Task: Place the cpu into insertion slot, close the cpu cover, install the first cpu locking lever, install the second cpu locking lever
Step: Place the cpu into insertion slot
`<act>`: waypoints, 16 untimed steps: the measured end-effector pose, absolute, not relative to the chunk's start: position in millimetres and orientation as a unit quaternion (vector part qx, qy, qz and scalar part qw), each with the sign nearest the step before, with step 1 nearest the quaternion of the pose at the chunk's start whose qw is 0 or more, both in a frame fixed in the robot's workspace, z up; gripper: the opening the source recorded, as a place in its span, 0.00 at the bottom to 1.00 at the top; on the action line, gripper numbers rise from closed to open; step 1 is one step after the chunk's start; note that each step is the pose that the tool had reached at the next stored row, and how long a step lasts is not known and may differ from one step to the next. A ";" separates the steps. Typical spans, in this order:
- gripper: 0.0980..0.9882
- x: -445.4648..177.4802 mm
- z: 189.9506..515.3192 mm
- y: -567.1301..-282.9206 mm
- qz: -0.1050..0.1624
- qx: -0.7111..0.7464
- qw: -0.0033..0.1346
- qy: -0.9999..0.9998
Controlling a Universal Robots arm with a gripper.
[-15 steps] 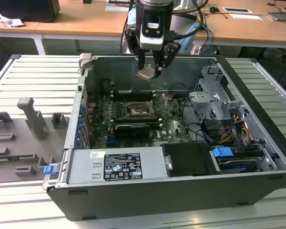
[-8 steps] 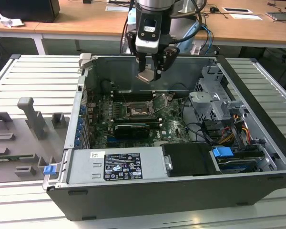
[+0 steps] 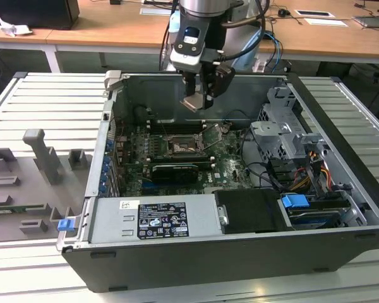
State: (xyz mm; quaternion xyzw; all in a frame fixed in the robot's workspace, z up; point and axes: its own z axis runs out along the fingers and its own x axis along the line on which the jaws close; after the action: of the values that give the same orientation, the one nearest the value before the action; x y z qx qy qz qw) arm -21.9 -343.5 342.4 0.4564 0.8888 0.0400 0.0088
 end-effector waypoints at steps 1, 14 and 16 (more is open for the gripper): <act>0.49 -21.8 341.6 -343.4 0.040 0.462 0.009 0.886; 0.49 -22.1 326.8 -343.4 0.038 0.537 0.011 0.843; 0.49 -22.1 323.2 -343.4 0.037 0.540 0.009 0.841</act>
State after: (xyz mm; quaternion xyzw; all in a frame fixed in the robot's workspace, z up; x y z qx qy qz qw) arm -22.1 -343.4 323.2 0.5400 0.8408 0.0369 0.0095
